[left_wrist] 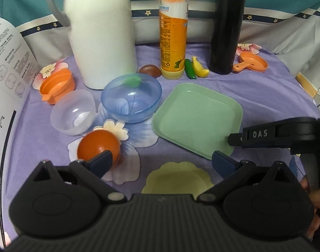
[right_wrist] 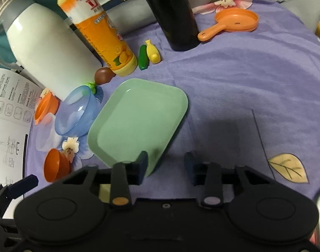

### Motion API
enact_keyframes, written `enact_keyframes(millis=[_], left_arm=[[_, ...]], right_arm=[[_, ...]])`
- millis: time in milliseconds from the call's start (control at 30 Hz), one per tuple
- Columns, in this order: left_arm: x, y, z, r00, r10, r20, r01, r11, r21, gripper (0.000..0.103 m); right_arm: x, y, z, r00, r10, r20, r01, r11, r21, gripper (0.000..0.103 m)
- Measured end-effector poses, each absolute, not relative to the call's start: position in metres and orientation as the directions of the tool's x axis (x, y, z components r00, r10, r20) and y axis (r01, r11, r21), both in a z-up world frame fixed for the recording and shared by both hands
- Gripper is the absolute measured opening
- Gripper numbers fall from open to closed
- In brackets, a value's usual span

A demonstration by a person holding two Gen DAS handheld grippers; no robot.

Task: Organize plates and bowls
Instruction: 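Move both grippers to the green square tray, then close the left gripper on the green tray edge while the right gripper grips it too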

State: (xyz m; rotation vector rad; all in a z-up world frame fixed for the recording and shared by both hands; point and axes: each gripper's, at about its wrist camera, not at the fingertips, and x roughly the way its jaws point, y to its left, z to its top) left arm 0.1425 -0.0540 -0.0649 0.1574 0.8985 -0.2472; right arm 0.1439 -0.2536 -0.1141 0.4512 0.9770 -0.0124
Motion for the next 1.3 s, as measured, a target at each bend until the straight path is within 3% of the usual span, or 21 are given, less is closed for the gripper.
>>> enact_keyframes(millis=[133,300,533,800,1167,1200,1233,1300], left_arm=[[0.151,-0.063,-0.070,0.592,-0.143,-0.793,0.285,0.958,0.039,0.100],[0.158,-0.079,-0.075,0.582,-0.154,-0.798,0.311,0.949,0.044,0.095],[0.170,-0.111,-0.090,0.532,-0.191,-0.825,0.362,0.932,0.018,0.083],[0.177,-0.130,-0.109,0.487,-0.175,-0.856,0.376,0.926,0.024,0.065],[0.172,-0.134,-0.113,0.486,-0.210,-0.848,0.380,0.925,-0.011,0.059],[0.173,-0.135,-0.113,0.481,-0.219,-0.849,0.383,0.924,-0.022,0.055],[0.173,-0.136,-0.112,0.472,-0.240,-0.848,0.393,0.919,-0.041,0.039],[0.170,-0.142,-0.109,0.478,-0.230,-0.848,0.406,0.914,-0.019,0.035]], right_arm=[[0.147,-0.254,-0.115,0.580,0.187,-0.793,0.178,0.921,0.347,0.008],[0.141,-0.276,-0.113,0.577,0.163,-0.800,0.173,0.933,0.315,0.007],[0.125,-0.329,-0.111,0.572,0.144,-0.808,0.216,0.923,0.317,0.007],[0.126,-0.335,-0.115,0.586,0.163,-0.794,0.226,0.908,0.354,0.014],[0.126,-0.322,-0.117,0.639,0.119,-0.760,0.201,0.928,0.315,0.021],[0.126,-0.319,-0.117,0.642,0.107,-0.759,0.197,0.934,0.298,0.022],[0.125,-0.316,-0.117,0.645,0.094,-0.758,0.193,0.940,0.280,0.022],[0.124,-0.310,-0.115,0.643,0.079,-0.762,0.190,0.947,0.258,0.025]])
